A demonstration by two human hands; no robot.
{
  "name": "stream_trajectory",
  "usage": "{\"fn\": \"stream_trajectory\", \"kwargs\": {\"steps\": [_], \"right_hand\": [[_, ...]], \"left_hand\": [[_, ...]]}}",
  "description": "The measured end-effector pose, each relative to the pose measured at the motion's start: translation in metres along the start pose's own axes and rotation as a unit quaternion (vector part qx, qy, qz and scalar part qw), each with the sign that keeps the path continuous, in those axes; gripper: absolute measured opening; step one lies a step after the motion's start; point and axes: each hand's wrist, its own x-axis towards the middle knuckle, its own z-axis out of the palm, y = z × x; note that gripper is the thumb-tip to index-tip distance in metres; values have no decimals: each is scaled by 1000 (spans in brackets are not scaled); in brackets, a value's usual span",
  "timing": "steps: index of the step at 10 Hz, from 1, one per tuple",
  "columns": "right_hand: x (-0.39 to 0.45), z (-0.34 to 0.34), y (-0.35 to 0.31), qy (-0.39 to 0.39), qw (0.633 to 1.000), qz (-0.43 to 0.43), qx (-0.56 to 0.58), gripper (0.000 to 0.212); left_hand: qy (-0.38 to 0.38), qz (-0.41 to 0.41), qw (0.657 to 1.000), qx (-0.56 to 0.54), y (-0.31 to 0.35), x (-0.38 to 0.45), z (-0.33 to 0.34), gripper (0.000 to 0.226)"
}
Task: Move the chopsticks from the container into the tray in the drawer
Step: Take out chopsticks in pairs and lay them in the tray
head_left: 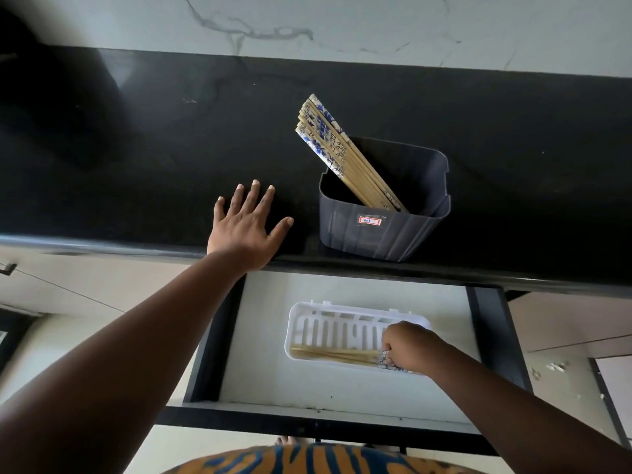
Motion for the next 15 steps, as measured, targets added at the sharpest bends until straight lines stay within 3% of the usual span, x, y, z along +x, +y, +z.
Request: {"fn": "stream_trajectory", "kwargs": {"steps": [4,5,6,9,10,11,13,14,15], "right_hand": [[-1,16,4,76,997,-22,11,18],[-1,18,7,127,991,-15,-29,19],[0,24,9,95,994,-55,-5,14],[-5,17,10,82,995,-5,53,26],[-17,-8,7,89,994,-5,63,25],[-42,-53,-4,79,986,-29,145,29],[-120,-159,-42,114,918,-188,331,10],[-138,-201,-56,246,849,-228,409,5],[-129,-227,-68,431,835,-159,302,4]], "left_hand": [[1,0,1000,0,0,0,1,80],[4,2,1000,0,-1,0,0,80],[3,3,1000,-2,-1,0,1,80],[2,5,1000,0,-1,1,2,80],[-5,7,1000,2,-1,1,2,80],[-10,12,1000,16,-1,2,2,80],[-13,20,999,36,0,2,1,80],[-14,18,999,27,0,2,1,79],[-13,18,1000,17,0,2,2,78]]}}
